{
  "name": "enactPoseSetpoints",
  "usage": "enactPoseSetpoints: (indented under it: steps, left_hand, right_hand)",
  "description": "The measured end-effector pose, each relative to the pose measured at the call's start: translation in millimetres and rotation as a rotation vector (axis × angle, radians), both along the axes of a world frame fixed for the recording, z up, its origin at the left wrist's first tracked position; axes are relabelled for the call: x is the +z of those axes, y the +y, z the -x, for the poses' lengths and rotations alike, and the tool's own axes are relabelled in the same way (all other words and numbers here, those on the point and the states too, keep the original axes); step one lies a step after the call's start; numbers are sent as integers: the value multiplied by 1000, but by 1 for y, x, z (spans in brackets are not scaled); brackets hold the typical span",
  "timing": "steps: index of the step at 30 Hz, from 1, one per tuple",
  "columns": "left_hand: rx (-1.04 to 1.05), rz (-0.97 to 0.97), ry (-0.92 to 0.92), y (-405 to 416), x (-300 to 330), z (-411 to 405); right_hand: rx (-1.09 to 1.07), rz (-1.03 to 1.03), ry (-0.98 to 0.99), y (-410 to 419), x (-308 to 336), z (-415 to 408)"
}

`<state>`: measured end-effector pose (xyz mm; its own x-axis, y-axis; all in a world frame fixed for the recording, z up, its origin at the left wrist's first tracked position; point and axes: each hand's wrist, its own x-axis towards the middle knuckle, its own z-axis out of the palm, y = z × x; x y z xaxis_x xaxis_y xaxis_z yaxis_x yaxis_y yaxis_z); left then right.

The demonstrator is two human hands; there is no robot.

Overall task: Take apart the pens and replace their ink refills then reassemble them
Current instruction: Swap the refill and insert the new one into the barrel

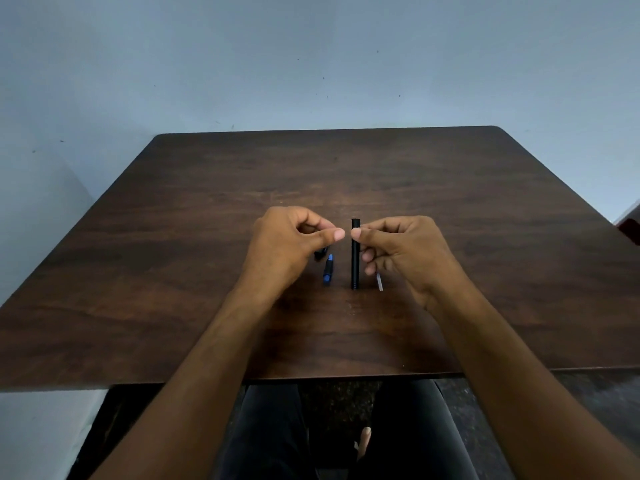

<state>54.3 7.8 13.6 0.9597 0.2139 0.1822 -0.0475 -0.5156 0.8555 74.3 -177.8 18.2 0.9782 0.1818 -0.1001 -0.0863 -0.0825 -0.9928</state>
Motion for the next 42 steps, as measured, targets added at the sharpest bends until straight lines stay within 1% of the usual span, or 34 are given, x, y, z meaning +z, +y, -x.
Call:
enactPoseSetpoints:
  steps: [9,16,17,18,20,22,24,29,31,33,38,42]
  left_hand:
    - [-139,49,70,-19,-8,-4]
    - [-88,-3,21,-17,-9,-3]
    - [-80,-23,20,-16,-8,-3]
    - [-72,-42,19,-15,-8,-3]
    - [-52,-84,15,-13,-7,-2]
    - [-39,-118,17,-11,-7,0]
    - [-37,-135,16,-9,-7,0]
    - [-59,-142,36,-9,-8,3]
    - [-69,-124,39,-8,-8,4]
    - [-69,-116,40,-7,-7,5]
    - [-52,-90,27,-5,-8,6]
    - [-46,-95,33,-7,-8,6]
  right_hand:
    - [-32,-66,-6,-5,0,-3]
    - [5,-26,21,-11,1,-3]
    - [-10,8,32,-12,1,-4]
    - [-34,82,34,-13,2,-5]
    - [-71,334,34,-12,4,-8]
    - [-51,584,92,-6,7,-11]
    - [-37,767,123,0,7,-15]
    - [-80,1007,62,13,-2,-27]
    - [-97,1062,27,16,-4,-29]
    - [-73,1063,69,17,-3,-32]
    - [58,951,403,17,14,-40]
    - [62,867,454,13,18,-37]
